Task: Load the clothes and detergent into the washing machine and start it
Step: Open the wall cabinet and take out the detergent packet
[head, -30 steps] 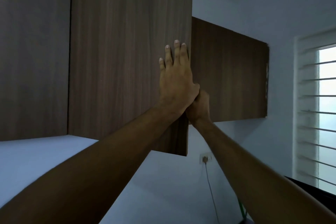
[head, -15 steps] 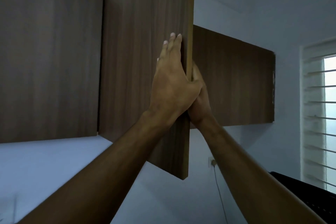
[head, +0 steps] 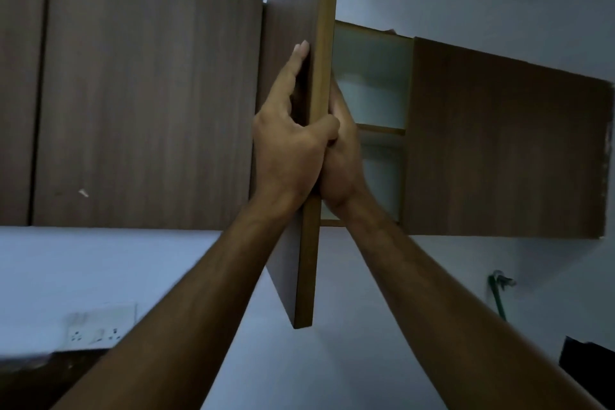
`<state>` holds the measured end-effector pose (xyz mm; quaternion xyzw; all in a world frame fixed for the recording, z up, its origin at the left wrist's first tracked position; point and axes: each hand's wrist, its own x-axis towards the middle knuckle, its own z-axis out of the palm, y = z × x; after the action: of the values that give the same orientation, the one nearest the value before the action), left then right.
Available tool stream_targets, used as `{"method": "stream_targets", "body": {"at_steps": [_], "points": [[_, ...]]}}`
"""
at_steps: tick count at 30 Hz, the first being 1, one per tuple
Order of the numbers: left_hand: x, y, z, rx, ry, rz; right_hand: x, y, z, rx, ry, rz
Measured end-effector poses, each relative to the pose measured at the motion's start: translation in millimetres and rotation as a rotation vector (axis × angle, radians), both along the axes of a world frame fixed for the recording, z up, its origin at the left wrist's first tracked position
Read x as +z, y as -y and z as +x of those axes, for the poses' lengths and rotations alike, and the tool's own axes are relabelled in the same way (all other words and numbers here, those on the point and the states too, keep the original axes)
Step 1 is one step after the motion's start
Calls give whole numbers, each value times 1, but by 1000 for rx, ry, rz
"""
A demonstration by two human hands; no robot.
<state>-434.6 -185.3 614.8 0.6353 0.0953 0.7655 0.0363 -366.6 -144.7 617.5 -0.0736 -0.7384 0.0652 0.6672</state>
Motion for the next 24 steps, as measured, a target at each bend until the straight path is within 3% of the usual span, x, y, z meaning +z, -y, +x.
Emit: {"method": "stream_targets", "body": {"at_steps": [7,13,24], "points": [[-8,10,-22,306,-8,74,-4,7,-28,153,8,-49],[-8,13,-45,526,-13,102,-10,5,-47,148,47,-98],[-9,5,-63,668,32,235,-12,-9,-70,128,-16,-119]]}}
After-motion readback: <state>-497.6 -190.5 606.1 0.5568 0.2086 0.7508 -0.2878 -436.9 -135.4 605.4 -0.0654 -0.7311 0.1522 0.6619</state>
